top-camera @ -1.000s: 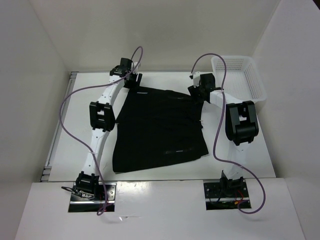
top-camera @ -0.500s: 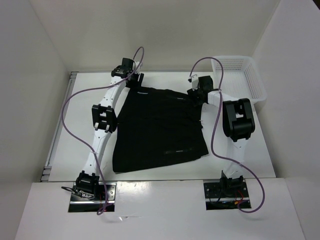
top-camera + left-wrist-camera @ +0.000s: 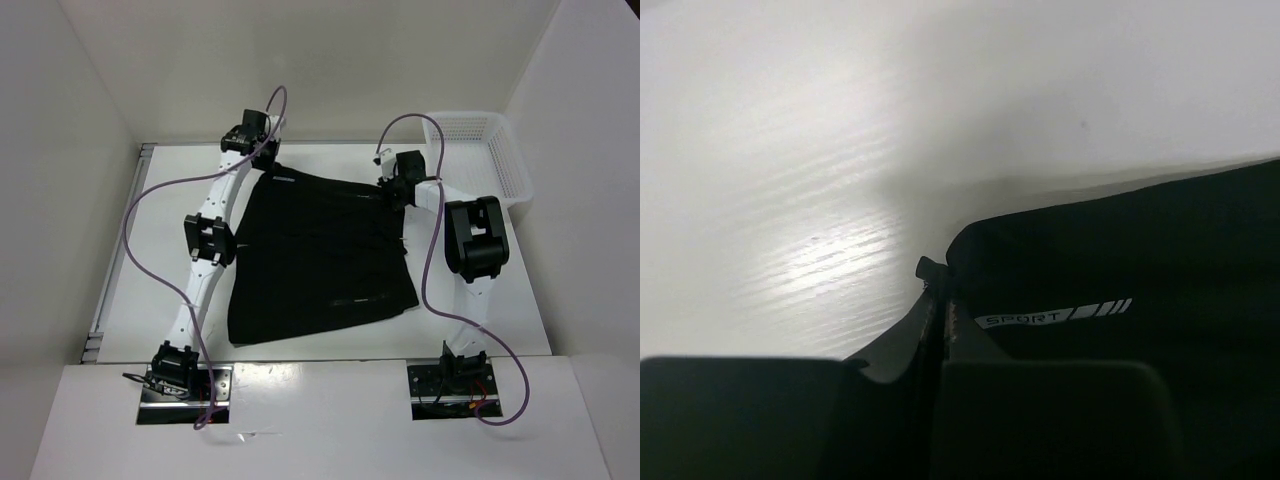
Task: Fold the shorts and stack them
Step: Fold the shorts
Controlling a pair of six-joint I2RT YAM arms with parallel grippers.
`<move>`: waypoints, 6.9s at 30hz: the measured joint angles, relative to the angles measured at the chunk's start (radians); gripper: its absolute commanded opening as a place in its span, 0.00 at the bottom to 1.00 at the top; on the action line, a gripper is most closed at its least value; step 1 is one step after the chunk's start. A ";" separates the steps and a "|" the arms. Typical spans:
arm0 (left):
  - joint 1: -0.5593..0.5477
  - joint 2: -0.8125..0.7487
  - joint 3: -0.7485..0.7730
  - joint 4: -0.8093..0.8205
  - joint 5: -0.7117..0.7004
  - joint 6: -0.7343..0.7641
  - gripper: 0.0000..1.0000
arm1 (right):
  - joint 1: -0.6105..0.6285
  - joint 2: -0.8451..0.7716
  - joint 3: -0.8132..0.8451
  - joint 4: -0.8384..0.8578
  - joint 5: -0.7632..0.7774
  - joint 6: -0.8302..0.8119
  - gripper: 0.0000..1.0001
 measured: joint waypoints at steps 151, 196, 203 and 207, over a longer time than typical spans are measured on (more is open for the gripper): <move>-0.293 -1.513 -1.982 0.167 0.102 0.001 0.61 | 0.158 -0.644 -0.437 -0.407 -0.034 -0.010 0.57; -0.441 -1.258 -2.019 0.395 0.026 -0.001 0.66 | -0.088 -0.465 -0.439 -0.534 -0.182 -0.071 0.11; -0.441 -1.258 -2.019 0.395 0.026 -0.001 0.66 | -0.096 -0.472 -0.427 -0.545 -0.233 -0.072 0.00; -0.441 -1.260 -2.019 0.395 0.019 -0.001 0.66 | -0.145 -0.497 -0.362 -0.581 -0.332 -0.064 0.00</move>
